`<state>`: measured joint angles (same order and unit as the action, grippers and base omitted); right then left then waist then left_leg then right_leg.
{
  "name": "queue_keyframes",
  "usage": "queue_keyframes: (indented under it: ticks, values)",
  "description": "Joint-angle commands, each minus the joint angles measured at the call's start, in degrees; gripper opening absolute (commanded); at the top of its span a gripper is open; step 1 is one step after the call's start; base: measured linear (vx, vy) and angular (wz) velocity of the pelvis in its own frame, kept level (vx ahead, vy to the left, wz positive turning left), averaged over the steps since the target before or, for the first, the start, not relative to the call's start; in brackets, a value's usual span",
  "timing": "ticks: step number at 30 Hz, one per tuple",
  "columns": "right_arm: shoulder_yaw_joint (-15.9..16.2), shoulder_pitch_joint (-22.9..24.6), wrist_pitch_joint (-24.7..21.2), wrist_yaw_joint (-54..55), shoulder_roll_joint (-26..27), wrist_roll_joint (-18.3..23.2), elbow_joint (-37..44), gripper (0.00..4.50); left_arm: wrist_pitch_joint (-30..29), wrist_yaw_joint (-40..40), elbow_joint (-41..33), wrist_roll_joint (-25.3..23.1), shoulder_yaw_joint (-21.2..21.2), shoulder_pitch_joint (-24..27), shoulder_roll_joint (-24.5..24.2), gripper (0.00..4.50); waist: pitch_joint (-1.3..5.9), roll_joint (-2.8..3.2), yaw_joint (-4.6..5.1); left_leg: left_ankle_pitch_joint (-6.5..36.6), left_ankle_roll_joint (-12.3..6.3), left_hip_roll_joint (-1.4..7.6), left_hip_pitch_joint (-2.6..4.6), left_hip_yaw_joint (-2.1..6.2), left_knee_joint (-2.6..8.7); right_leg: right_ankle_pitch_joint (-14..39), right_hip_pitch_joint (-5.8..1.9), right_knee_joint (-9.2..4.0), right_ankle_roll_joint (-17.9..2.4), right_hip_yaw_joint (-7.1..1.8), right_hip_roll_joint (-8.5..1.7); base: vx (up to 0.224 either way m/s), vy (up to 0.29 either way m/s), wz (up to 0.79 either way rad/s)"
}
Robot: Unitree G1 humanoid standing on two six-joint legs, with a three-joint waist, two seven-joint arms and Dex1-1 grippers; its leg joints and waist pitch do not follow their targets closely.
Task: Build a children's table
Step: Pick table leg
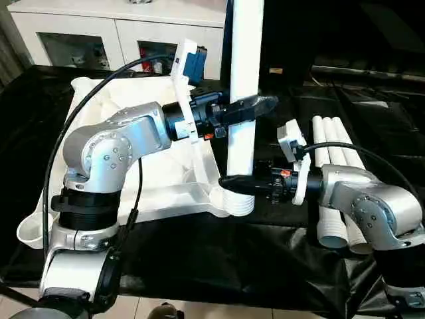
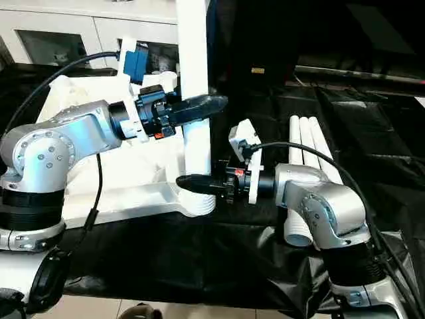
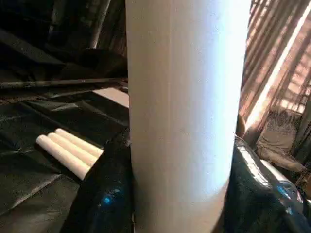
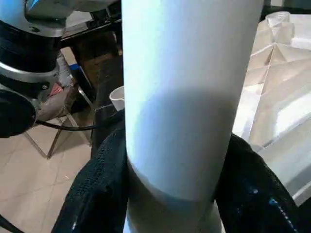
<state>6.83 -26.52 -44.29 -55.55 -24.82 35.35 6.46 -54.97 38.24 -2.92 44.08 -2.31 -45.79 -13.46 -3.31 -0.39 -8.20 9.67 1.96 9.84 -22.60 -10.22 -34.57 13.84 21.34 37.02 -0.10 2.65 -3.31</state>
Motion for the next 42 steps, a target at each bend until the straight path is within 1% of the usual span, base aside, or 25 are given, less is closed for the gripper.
queue_keyframes:
  ticks: [1, 4, 5, 7, 9, 10, 12, 13, 14, 21, 28, 29, 32, 34, 35, 36, 37, 38, 42]
  values:
    - [0.25, -0.25, 1.72, -1.11, -0.27, -0.47, 0.58, 1.91, 0.00, -1.05, 0.83, -0.61, -0.52, -1.26, -0.31, 2.05, 4.14, -0.59, 0.01, 4.13, -0.19, 3.11, 1.39, 1.18, 3.32, -0.49, -2.36, -4.10, -11.94, -2.67, -4.94, 0.000, 0.000, 0.00]
    - [0.63, -0.53, 2.14, -1.28, -0.47, -0.98, 0.37, 1.91, 0.39, -1.10, 0.79, -1.11, -0.06, -1.32, -0.36, 2.12, 4.16, -0.60, 0.04, 3.88, -0.17, 3.10, 1.39, 1.16, 3.31, -0.76, -2.33, -4.08, -11.85, -2.68, -4.92, 0.000, 0.000, 0.00]
    - [0.62, -0.81, 1.65, -1.53, -0.51, -0.61, 0.18, 2.26, 0.72, -1.03, 0.71, -1.75, 0.58, -1.40, -0.59, 1.98, 4.16, -0.61, 0.04, 3.82, -0.22, 3.08, 1.39, 1.15, 3.31, -0.88, -2.37, -4.06, -11.89, -2.67, -4.93, 0.000, 0.000, 0.00]
    - [0.35, -1.52, 0.57, -2.08, -0.55, 0.36, -0.18, 2.61, 1.11, -0.42, 0.37, -2.86, 2.00, -1.51, -1.18, 1.92, 4.10, -0.58, 0.01, 4.11, -0.35, 3.11, 1.39, 1.18, 3.35, -0.30, -2.33, -4.15, -11.72, -2.67, -4.93, 0.000, 0.000, 0.00]
    - [0.43, -1.95, 0.54, -2.44, -0.72, 0.38, -0.38, 2.66, 0.91, -0.29, 0.12, -2.83, 2.29, -1.56, -1.17, 1.85, 4.13, -0.56, 0.00, 4.04, -0.30, 3.12, 1.39, 1.19, 3.34, -0.07, -2.37, -4.12, -11.59, -2.69, -4.95, 0.000, 0.000, 0.00]
    - [0.68, -2.23, 0.95, -2.59, -0.91, -0.08, -0.57, 2.70, 0.75, -0.36, -0.01, -2.57, 2.23, -1.57, -1.00, 1.85, 4.15, -0.68, 0.03, 3.86, -0.34, 3.13, 1.37, 1.18, 3.33, -0.37, -2.39, -4.08, -11.62, -2.67, -4.93, 0.000, 0.000, 0.00]
    - [0.95, -2.43, 1.35, -2.78, -1.09, -0.51, -0.71, 2.92, 0.57, -0.38, -0.08, -2.35, 2.20, -1.57, -0.90, 1.84, 4.12, -0.63, 0.03, 3.87, -0.32, 3.13, 1.38, 1.19, 3.32, -0.46, -2.37, -4.09, -11.70, -2.66, -4.94, 0.000, 0.000, 0.00]
    - [1.30, -2.78, 1.86, -3.02, -1.29, -1.17, -1.05, 2.92, 0.47, -0.41, -0.11, -2.20, 2.27, -1.58, -0.87, 1.84, 4.17, -0.63, 0.03, 3.76, -0.33, 3.14, 1.36, 1.18, 3.28, -0.67, -2.38, -4.00, -11.79, -2.65, -4.95, 0.000, 0.000, 0.00]
    - [1.30, -2.78, 1.86, -3.02, -1.29, -1.17, -1.05, 3.08, 0.47, -0.41, -0.11, -2.20, 2.27, -1.58, -0.87, 1.84, 4.14, -0.65, 0.05, 3.78, -0.35, 3.12, 1.36, 1.16, 3.29, -0.66, -2.34, -4.05, -11.79, -2.65, -4.93, 0.000, 0.000, 0.00]
    - [1.81, -3.67, 1.85, -4.50, -1.60, -1.29, -1.87, 3.09, 0.67, 0.18, -0.03, -2.41, 2.76, -1.45, -1.16, 1.84, 4.14, -0.68, -0.02, 3.80, -0.56, 3.12, 1.38, 1.13, 3.26, -0.37, -2.36, -4.05, -12.08, -2.66, -4.95, 0.000, 0.000, 0.00]
    - [2.43, -4.30, 1.18, -6.27, -1.99, -0.96, -2.55, 3.09, 0.08, 2.22, -1.60, -0.87, 3.23, -0.85, -1.36, 1.84, 4.16, -0.72, 0.00, 3.58, -0.73, 3.15, 1.36, 1.16, 3.26, -0.81, -2.37, -3.98, -12.18, -2.63, -4.95, 0.000, 0.000, 0.00]
    - [2.55, -4.40, 1.22, -6.38, -2.04, -0.92, -2.68, 3.09, -0.16, 2.59, -1.97, -0.50, 3.34, -0.68, -1.48, 1.84, 4.18, -0.61, 0.02, 3.55, -0.72, 3.12, 1.38, 1.16, 3.21, -1.02, -2.34, -3.94, -12.42, -2.62, -4.94, 0.000, 0.000, 0.00]
    - [2.62, -4.65, 1.12, -6.87, -2.10, -0.82, -2.95, 3.09, -0.43, 3.79, -2.98, -0.21, 4.11, -0.15, -2.04, 1.84, 4.15, -0.84, 0.06, 3.53, -0.90, 3.14, 1.37, 1.13, 3.25, -0.95, -2.35, -3.92, -12.41, -2.63, -4.90, 0.000, 0.000, 0.00]
    - [2.69, -4.73, 0.98, -7.22, -2.20, -0.80, -3.02, 3.09, -0.47, 3.85, -3.16, -0.18, 4.20, -0.02, -2.05, 1.84, 4.14, -0.74, 0.04, 3.40, -0.91, 3.14, 1.34, 1.11, 3.22, -0.88, -2.35, -3.93, -12.41, -2.65, -4.97, 0.000, 0.000, 0.00]
    - [2.76, -4.75, 0.96, -7.37, -2.24, -0.81, -3.05, 3.09, -0.50, 3.79, -3.16, -0.13, 4.14, -0.02, -1.98, 1.84, 4.14, -0.74, -0.02, 3.64, -0.85, 3.18, 1.45, 1.09, 3.22, -0.50, -2.28, -3.98, -12.42, -2.64, -4.95, 0.000, 0.000, 0.00]
    - [2.83, -4.78, 0.92, -7.62, -2.27, -0.87, -3.09, 3.09, -0.52, 3.82, -3.15, -0.06, 4.06, -0.05, -1.90, 1.84, 4.13, -0.78, -0.03, 3.75, -0.80, 3.17, 1.42, 1.10, 3.24, -0.38, -2.31, -3.98, -12.40, -2.64, -4.92, 0.000, 0.000, 0.00]
    - [2.86, -4.79, 0.91, -7.70, -2.28, -0.89, -3.11, 2.92, -0.53, 3.86, -3.15, -0.03, 4.04, -0.07, -1.88, 1.84, 4.11, -0.76, -0.03, 3.79, -0.75, 3.18, 1.39, 1.12, 3.27, -0.28, -2.33, -3.98, -12.39, -2.65, -4.96, 0.000, 0.000, 0.00]
    - [2.94, -4.85, 0.91, -7.93, -2.31, -0.96, -3.23, 2.92, -0.49, 4.20, -3.27, 0.14, 4.09, -0.08, -1.90, 1.84, 4.10, -0.79, 0.00, 3.90, -0.69, 3.16, 1.37, 1.13, 3.28, -0.06, -2.34, -4.00, -12.32, -2.64, -4.95, 0.000, 0.000, 0.00]
    - [3.03, -4.84, 0.98, -8.18, -2.40, -0.97, -3.33, 2.55, -0.47, 4.79, -3.82, 0.13, 4.50, 0.30, -2.22, 1.84, 4.16, -0.77, -0.01, 3.46, -0.70, 3.14, 1.35, 1.12, 3.22, -0.91, -2.36, -3.90, -12.52, -2.63, -4.95, 0.000, 0.000, 0.00]
